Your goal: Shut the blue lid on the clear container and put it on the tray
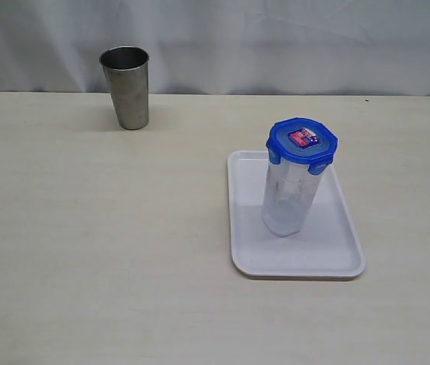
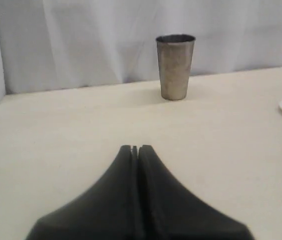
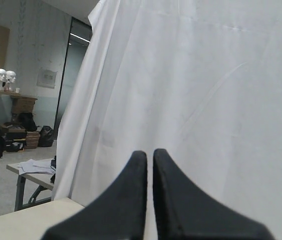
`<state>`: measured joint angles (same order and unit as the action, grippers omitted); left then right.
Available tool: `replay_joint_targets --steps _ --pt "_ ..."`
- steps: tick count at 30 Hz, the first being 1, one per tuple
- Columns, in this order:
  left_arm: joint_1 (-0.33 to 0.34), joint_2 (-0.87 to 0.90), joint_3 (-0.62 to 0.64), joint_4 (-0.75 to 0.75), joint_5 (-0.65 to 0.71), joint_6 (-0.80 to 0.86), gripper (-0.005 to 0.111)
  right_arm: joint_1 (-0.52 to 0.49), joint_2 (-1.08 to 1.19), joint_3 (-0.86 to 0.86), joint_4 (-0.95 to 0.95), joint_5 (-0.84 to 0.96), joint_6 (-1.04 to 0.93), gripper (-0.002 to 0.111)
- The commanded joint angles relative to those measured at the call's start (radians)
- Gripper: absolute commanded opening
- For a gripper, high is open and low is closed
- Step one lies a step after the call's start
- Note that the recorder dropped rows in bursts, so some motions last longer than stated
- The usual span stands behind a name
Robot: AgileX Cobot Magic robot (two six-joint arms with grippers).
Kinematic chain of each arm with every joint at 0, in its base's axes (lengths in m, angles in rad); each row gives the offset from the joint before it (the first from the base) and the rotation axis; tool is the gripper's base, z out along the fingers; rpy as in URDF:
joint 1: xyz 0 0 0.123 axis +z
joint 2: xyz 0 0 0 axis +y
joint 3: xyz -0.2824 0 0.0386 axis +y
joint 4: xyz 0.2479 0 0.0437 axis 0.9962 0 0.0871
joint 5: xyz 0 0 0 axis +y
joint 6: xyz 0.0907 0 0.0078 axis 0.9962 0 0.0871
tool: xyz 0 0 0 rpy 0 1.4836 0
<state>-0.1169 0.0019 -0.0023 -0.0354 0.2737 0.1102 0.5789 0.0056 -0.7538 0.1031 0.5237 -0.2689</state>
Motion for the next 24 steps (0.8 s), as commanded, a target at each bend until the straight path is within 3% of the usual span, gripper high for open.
replay_joint_targets --steps 1,24 --pt "0.005 -0.002 0.002 -0.013 0.049 -0.024 0.000 -0.006 -0.003 0.005 -0.002 0.001 0.004 0.005" --pt "0.005 -0.002 0.002 -0.007 0.049 -0.033 0.000 -0.006 -0.003 0.005 -0.002 0.001 0.004 0.005"
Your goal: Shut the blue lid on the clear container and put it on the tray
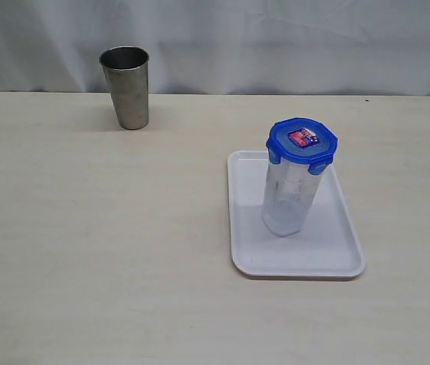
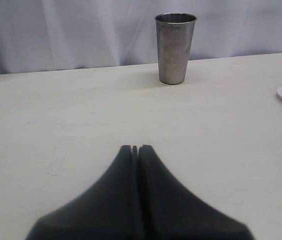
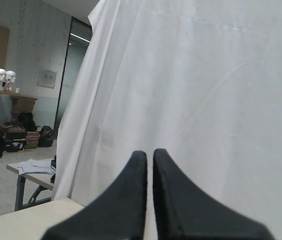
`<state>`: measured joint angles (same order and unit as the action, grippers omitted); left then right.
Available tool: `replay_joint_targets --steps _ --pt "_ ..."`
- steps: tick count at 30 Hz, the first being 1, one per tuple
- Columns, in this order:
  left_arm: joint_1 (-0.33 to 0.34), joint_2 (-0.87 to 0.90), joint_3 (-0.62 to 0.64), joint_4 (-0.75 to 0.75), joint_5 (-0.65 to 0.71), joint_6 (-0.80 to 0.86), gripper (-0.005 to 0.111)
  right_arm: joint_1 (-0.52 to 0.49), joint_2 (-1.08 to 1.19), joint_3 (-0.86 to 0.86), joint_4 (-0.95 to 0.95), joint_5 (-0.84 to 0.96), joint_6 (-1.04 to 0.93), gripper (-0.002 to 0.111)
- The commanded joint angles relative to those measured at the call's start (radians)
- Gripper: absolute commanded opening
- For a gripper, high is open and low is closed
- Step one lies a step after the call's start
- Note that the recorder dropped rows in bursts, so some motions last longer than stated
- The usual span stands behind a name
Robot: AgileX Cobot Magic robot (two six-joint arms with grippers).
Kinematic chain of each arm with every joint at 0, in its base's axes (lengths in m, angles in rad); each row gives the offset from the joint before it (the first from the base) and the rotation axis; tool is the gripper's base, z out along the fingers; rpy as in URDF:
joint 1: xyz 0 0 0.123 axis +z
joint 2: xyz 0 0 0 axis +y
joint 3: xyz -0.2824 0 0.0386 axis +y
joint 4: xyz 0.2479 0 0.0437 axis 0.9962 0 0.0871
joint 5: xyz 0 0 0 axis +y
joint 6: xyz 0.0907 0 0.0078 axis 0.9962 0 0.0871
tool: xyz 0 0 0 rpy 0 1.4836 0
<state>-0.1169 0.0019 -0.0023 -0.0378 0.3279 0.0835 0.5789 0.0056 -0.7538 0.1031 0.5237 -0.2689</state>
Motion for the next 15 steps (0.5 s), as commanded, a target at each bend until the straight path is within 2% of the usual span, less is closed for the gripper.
replay_joint_targets --steps 1,12,15 --pt "0.005 -0.002 0.002 -0.004 -0.005 -0.007 0.000 -0.006 -0.003 0.005 -0.002 0.001 0.004 0.005" --pt "0.005 -0.002 0.002 -0.004 -0.005 -0.007 0.000 -0.006 -0.003 0.005 -0.011 0.002 -0.006 0.005" --pt "0.005 -0.002 0.002 -0.004 -0.005 -0.007 0.000 -0.028 -0.006 0.046 -0.014 -0.063 -0.006 0.005"
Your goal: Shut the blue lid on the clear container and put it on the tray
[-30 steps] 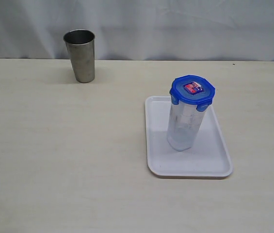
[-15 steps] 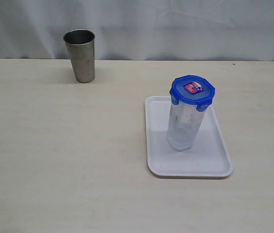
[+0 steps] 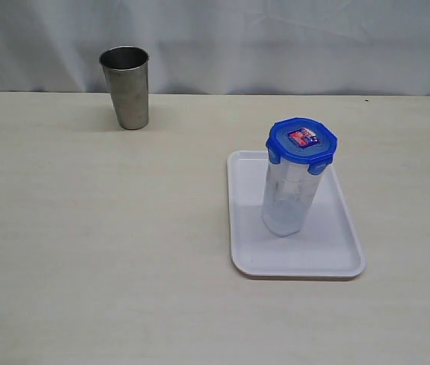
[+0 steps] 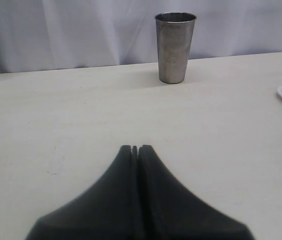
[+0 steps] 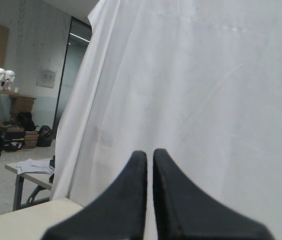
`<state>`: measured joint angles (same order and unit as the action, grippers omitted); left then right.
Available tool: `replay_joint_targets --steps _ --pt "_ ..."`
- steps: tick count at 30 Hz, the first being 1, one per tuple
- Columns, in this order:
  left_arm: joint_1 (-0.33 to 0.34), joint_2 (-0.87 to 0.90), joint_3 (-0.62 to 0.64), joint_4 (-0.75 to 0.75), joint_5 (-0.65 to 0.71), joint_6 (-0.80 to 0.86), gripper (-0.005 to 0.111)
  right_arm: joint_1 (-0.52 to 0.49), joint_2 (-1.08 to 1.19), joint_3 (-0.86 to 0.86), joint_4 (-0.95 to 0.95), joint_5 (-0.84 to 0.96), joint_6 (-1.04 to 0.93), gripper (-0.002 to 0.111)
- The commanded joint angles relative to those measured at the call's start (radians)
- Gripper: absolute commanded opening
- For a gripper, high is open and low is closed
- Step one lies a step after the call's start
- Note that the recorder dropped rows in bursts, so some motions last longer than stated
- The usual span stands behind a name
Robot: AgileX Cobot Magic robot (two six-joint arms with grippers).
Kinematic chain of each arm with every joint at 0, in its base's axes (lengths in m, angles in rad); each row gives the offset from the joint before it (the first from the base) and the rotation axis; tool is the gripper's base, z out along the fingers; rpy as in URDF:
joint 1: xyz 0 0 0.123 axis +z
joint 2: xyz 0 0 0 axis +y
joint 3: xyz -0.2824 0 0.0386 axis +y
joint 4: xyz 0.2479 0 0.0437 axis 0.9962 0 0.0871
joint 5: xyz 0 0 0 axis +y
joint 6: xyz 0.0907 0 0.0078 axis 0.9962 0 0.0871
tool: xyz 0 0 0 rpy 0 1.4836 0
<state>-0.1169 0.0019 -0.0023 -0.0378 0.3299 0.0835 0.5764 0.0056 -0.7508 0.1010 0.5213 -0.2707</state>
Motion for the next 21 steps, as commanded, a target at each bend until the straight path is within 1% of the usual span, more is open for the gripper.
replay_joint_targets --steps 1,3,5,8,12,15,18,21 --pt "0.005 -0.002 0.002 -0.004 -0.007 -0.007 0.000 -0.040 -0.006 0.076 -0.012 -0.098 -0.004 0.005" --pt "0.005 -0.002 0.002 -0.004 -0.007 -0.007 0.000 -0.090 -0.006 0.160 -0.012 -0.216 -0.004 0.005" --pt "0.005 -0.002 0.002 -0.004 -0.007 -0.007 0.000 -0.148 -0.006 0.226 -0.012 -0.287 0.003 0.005" --pt "0.005 -0.002 0.002 -0.004 -0.007 -0.007 0.000 -0.274 -0.006 0.324 -0.012 -0.340 0.017 0.005" --pt "0.005 -0.002 0.002 -0.004 -0.007 -0.007 0.000 -0.446 -0.006 0.440 -0.012 -0.404 0.100 0.005" --pt "0.005 -0.002 0.002 -0.004 -0.007 -0.007 0.000 -0.549 -0.006 0.507 -0.012 -0.424 0.169 0.005" --pt "0.005 -0.002 0.002 -0.004 -0.007 -0.007 0.000 -0.612 -0.006 0.560 -0.012 -0.424 0.190 0.005" --pt "0.005 -0.002 0.002 -0.004 -0.007 -0.007 0.000 -0.624 -0.006 0.617 -0.020 -0.424 0.178 0.005"
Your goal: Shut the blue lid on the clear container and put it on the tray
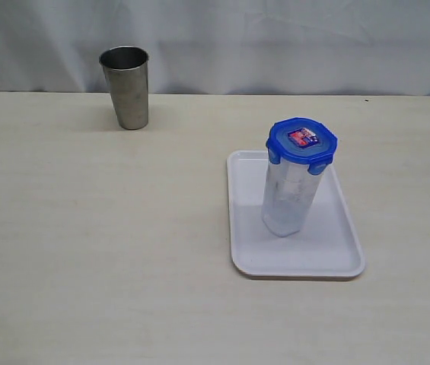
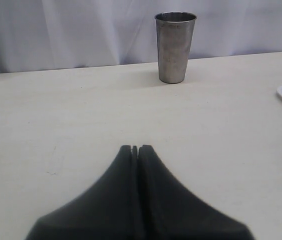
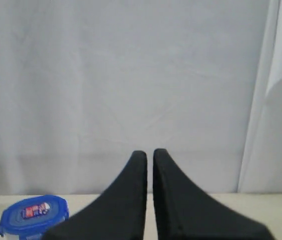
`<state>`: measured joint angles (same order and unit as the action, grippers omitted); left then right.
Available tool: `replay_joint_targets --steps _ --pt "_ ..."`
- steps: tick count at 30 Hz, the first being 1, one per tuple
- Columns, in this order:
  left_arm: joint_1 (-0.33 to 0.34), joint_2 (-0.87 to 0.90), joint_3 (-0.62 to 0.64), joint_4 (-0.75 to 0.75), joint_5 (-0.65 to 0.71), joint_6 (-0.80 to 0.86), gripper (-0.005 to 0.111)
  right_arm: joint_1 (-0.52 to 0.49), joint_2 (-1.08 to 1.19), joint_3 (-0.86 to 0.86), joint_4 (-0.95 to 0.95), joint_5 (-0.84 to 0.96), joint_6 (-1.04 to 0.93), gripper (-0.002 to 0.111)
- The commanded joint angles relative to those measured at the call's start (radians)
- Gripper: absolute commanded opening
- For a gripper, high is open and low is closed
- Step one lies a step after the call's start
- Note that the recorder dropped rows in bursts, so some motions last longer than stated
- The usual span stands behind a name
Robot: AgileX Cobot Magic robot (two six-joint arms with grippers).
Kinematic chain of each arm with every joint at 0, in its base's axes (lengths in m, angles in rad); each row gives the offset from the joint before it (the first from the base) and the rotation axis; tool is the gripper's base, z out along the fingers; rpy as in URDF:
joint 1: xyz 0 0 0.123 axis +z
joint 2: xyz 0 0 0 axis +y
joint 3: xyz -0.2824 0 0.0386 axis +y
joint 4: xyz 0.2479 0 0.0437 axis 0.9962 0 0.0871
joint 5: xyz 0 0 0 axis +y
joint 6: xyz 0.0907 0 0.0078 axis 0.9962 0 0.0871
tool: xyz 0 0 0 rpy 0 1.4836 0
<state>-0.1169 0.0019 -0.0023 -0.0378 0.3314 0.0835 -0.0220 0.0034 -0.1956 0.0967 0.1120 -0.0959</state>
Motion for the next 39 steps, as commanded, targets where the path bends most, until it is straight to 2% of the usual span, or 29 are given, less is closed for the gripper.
replay_joint_targets --steps 1,8,15,22,39 --pt "0.005 -0.002 0.002 -0.004 -0.008 -0.007 0.000 -0.026 -0.003 0.082 -0.027 -0.014 0.003 0.005" --pt "0.005 -0.002 0.002 0.001 -0.008 -0.007 0.000 -0.026 -0.003 0.196 -0.037 -0.045 0.001 0.005" --pt "0.005 -0.002 0.002 -0.001 -0.008 -0.007 0.000 -0.026 -0.003 0.196 -0.045 0.017 0.001 0.005" --pt "0.005 -0.002 0.002 -0.001 -0.008 -0.007 0.000 -0.021 -0.003 0.196 -0.063 0.214 0.011 0.005" --pt "0.005 -0.002 0.002 -0.001 -0.008 -0.007 0.000 -0.021 -0.003 0.196 -0.063 0.232 0.014 0.005"
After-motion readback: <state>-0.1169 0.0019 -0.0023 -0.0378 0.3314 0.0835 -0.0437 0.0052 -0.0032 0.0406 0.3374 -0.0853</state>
